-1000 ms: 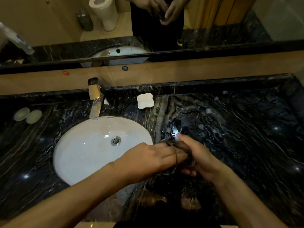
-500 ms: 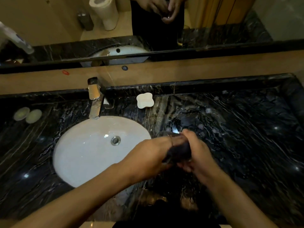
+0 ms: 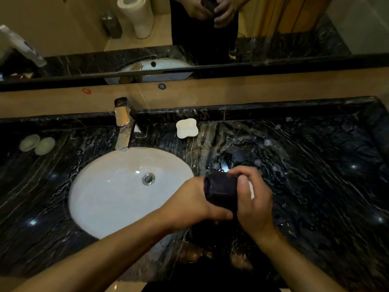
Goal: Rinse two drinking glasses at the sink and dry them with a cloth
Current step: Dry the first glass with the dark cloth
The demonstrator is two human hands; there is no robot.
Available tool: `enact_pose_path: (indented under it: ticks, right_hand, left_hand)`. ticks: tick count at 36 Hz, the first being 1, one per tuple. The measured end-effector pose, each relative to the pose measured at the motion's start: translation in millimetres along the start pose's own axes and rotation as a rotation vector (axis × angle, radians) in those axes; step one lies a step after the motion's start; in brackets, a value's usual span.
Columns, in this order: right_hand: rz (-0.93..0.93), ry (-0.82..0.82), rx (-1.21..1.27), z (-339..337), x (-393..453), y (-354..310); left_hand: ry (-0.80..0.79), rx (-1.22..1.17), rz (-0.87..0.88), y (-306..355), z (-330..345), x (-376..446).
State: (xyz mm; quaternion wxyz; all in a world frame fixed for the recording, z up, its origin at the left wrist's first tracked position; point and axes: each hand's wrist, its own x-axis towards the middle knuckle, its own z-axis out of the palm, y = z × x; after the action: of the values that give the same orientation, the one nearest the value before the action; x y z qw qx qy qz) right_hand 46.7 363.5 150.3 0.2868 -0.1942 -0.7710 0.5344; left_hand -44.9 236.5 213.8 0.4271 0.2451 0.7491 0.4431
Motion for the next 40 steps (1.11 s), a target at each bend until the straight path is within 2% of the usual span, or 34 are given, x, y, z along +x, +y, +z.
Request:
enact_pose_path:
  ticks: [2,4,5,6,8,10,11,13,15,16,18,20,22,25,27,29,31,33,36,38,40]
  right_hand:
    - [0.489,-0.104,0.231,-2.8,13.2,-12.9]
    - [0.938,-0.430,0.363,-10.5,21.7,-18.5]
    - [1.041,-0.555,0.398,-14.0,22.3,-20.8]
    - [1.067,-0.620,0.427,-15.9,20.0,-20.2]
    - [0.981,-0.611,0.491,-15.0,16.0,-16.4]
    - [0.686,-0.482,0.425,-15.2,8.9,-11.1]
    - [0.504,-0.463,0.314,-17.3,7.0,-10.8]
    - [0.190,-0.571,-0.081,-22.8,6.2,-11.7]
    - [-0.080,-0.647,-0.550,-19.7,3.3,-10.3]
    - [-0.152,-0.613,-0.697,-15.6,0.2,-8.2]
    - [-0.201,-0.460,-0.798,-7.2,-0.6,-9.4]
    - [-0.258,-0.324,-0.749,-4.1,2.6,-9.5]
    - [-0.189,-0.375,-0.635,-8.4,9.1,-13.1]
    - [0.163,-0.662,-0.383,-22.3,22.6,-22.4]
    - [0.288,-0.878,-0.176,-28.5,31.3,-19.4]
    - [0.401,-1.062,0.078,-33.2,36.4,-14.0]
    - [0.535,-1.156,0.289,-35.2,39.0,-11.4]
    - [0.615,-1.168,0.453,-35.2,38.7,-10.7]
    - [0.650,-1.094,0.684,-34.9,34.4,-6.7]
    - [0.689,-1.001,0.765,-35.5,30.5,-1.4]
    - [0.680,-0.831,0.709,-33.6,25.8,0.8]
  left_hand:
    - [0.041,0.475,0.306,-9.9,-1.5,1.2]
    - [-0.027,0.862,0.601,-16.6,-10.4,3.2]
    - [-0.080,0.946,0.660,-19.6,-14.2,4.2]
    - [-0.131,0.943,0.655,-21.0,-17.2,4.3]
    - [-0.159,0.703,0.476,-15.6,-20.8,2.3]
    - [-0.132,0.341,0.200,-9.3,-20.8,2.1]
    - [-0.093,0.183,0.091,-7.3,-20.5,2.6]
    - [-0.012,-0.045,-0.038,-5.6,-19.9,3.9]
    - [0.047,-0.153,-0.093,-4.5,-18.9,7.5]
    - [0.056,-0.176,-0.108,-3.0,-17.0,8.3]
    - [0.053,-0.177,-0.113,-1.8,-12.2,9.0]
    - [0.048,-0.115,-0.093,-0.5,-8.8,7.8]
    - [0.035,0.025,-0.033,1.3,-9.1,5.5]
    - [-0.109,0.357,0.094,7.4,-19.8,1.9]
    - [-0.267,0.504,0.124,15.6,-29.6,0.0]
    - [-0.387,0.537,0.171,22.8,-38.5,-1.2]
    - [-0.422,0.479,0.204,27.3,-46.8,-2.2]
    - [-0.387,0.362,0.198,26.4,-56.4,-2.0]
    - [-0.277,0.175,0.162,17.2,-74.7,-0.6]
    - [-0.128,-0.016,0.143,8.1,-83.7,-2.0]
    - [0.068,-0.203,0.110,2.1,-83.5,-4.3]
